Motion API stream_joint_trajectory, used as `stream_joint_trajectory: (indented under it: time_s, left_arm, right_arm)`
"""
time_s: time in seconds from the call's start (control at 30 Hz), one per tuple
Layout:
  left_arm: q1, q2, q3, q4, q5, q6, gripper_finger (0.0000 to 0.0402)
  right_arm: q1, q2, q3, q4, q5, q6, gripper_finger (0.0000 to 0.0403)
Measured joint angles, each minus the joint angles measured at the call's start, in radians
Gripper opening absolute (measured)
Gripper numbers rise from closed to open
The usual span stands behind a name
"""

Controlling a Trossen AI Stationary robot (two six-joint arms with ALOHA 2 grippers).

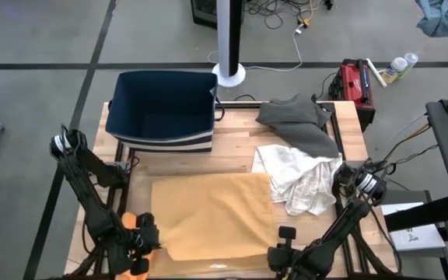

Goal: Fold towel
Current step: Fold the yellow kitchen towel

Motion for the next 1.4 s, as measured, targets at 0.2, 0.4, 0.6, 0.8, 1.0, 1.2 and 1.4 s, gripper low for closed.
stream_joint_trajectory:
  time_s: [0.2, 0.4, 0.6, 0.8, 1.0, 1.2, 1.4]
  left_arm:
    - [-0.007, 0.069, -0.001, 0.029, 0.020, -0.001, 0.0000]
    - [-0.007, 0.135, -0.002, 0.051, 0.049, -0.002, 0.0000]
    - [-0.007, 0.139, -0.002, 0.065, 0.048, 0.001, 0.0000]
    - [-0.008, 0.064, -0.002, 0.066, 0.040, 0.033, 0.0000]
    - [-0.017, 0.013, -0.002, 0.112, 0.035, 0.076, 0.0000]
    - [-0.038, 0.007, -0.001, 0.165, 0.026, 0.093, 0.0000]
    - [-0.046, 0.012, -0.004, 0.159, 0.011, 0.082, 0.0000]
  right_arm:
    - [0.000, -0.011, 0.000, 0.011, 0.027, -0.002, 0.0002]
    - [0.000, -0.044, 0.000, 0.037, 0.052, -0.045, 0.0002]
    - [0.003, -0.066, 0.000, 0.057, 0.018, -0.043, 0.0002]
    - [0.007, -0.047, -0.001, 0.057, -0.021, -0.013, 0.0002]
    - [0.007, -0.027, -0.006, 0.056, -0.041, -0.011, 0.0002]
    - [0.007, -0.006, -0.013, 0.052, -0.068, 0.000, 0.0002]
    - [0.007, -0.004, -0.013, 0.063, -0.068, 0.000, 0.0002]
